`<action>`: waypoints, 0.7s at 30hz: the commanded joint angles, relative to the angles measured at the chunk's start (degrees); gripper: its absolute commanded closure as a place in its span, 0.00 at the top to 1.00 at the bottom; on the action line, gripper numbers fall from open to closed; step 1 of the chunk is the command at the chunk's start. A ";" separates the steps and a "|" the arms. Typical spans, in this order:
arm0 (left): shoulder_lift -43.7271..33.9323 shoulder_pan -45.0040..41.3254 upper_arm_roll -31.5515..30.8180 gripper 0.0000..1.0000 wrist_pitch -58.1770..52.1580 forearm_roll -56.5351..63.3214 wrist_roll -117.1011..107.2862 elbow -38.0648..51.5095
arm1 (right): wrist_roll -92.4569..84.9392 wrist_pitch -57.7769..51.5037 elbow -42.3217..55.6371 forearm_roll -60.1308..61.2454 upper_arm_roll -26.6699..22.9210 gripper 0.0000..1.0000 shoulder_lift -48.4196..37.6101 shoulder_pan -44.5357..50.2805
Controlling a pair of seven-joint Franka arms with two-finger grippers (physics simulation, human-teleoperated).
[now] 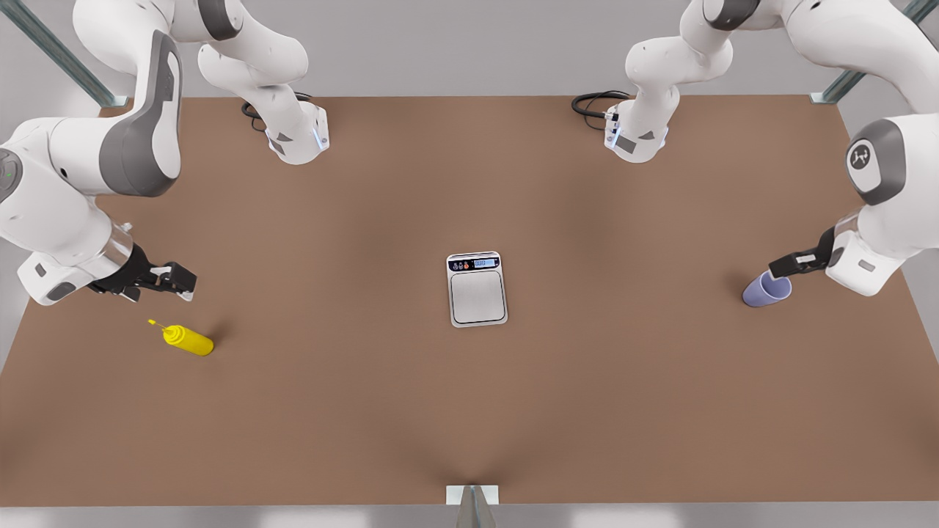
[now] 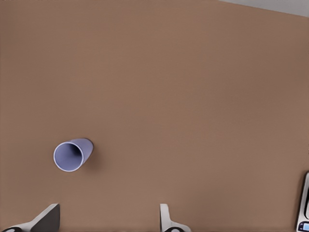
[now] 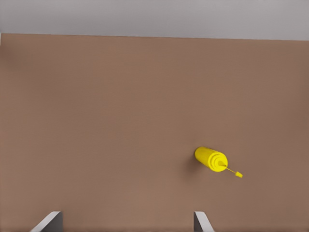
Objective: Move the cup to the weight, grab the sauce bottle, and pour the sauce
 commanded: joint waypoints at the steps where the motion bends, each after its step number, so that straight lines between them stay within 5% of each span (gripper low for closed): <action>1: 0.00 0.00 0.00 1.00 0.07 -0.12 0.01 0.00 | -0.18 -0.07 -0.01 0.00 0.00 1.00 0.01 -0.10; 4: 0.61 0.09 0.00 1.00 0.07 -0.20 -0.17 0.09 | -7.36 0.54 -0.71 -0.09 0.00 1.00 0.63 -1.85; 9: 4.56 10.62 0.09 1.00 -0.28 0.41 15.90 0.00 | -60.08 9.41 -4.92 14.13 0.00 1.00 4.66 -19.07; 11: 5.62 14.59 0.18 1.00 2.53 0.50 24.35 -0.88 | -83.23 13.47 -12.92 30.14 0.00 1.00 6.51 -27.52; 14: 4.48 16.43 2.19 1.00 15.09 0.50 29.80 -11.94 | -105.64 10.31 -18.90 47.54 -0.09 1.00 12.57 -33.85; 16: 2.28 16.43 4.30 1.00 26.69 0.15 29.89 -23.02 | -108.72 9.25 -20.92 51.32 0.00 1.00 15.39 -37.28; 21: 3.60 16.61 6.77 1.00 39.53 -0.38 30.24 -33.13 | -114.78 9.16 -27.69 62.40 0.00 1.00 20.93 -42.73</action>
